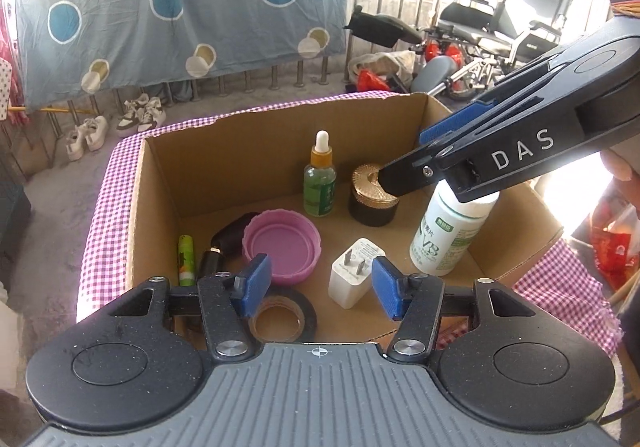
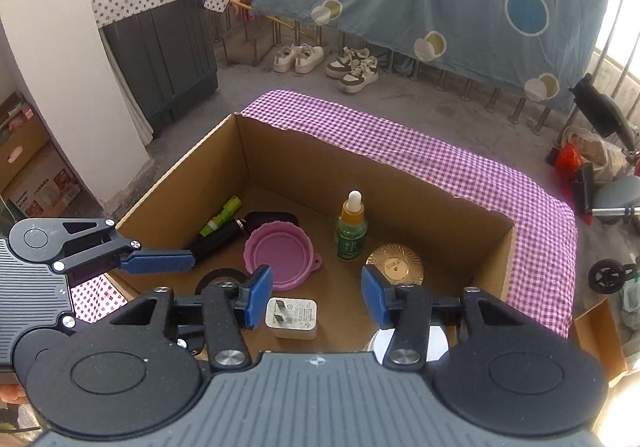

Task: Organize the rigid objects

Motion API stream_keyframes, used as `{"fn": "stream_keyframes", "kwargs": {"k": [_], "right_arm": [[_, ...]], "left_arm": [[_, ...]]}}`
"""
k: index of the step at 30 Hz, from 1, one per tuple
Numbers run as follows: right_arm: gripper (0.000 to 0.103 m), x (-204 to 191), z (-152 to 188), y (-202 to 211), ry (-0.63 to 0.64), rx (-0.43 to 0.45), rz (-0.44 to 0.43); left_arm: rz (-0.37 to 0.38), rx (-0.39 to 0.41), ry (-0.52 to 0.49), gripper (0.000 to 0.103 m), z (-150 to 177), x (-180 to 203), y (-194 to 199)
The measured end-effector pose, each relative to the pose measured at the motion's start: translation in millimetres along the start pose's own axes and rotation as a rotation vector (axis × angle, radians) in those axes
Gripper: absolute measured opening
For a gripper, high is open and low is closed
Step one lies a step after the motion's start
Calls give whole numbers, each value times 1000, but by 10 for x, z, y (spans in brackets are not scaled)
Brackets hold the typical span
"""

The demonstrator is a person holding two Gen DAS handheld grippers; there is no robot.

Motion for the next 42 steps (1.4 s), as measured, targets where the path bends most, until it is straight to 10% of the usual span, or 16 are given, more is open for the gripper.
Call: {"fn": "stream_keyframes", "kwargs": {"k": [14,42], "right_arm": [[42,-233,79,-919,101,-310,31],[27,-392,-178,-1534,65,-372,26]], "left_arm": [[-57,48,14,56,59,-362,318],[-86,102,130,61,196,-857,494]]}}
Point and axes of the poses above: each gripper's, at about its wrist camera, not at the fingertips, and y roughly against the way its jaws point, x to its right, z to its underside, the point moved 5 cm from there along -y, roughly the way its jaws point, and after that the axes turned 4 degrees about -y, right-handed, at the moved point
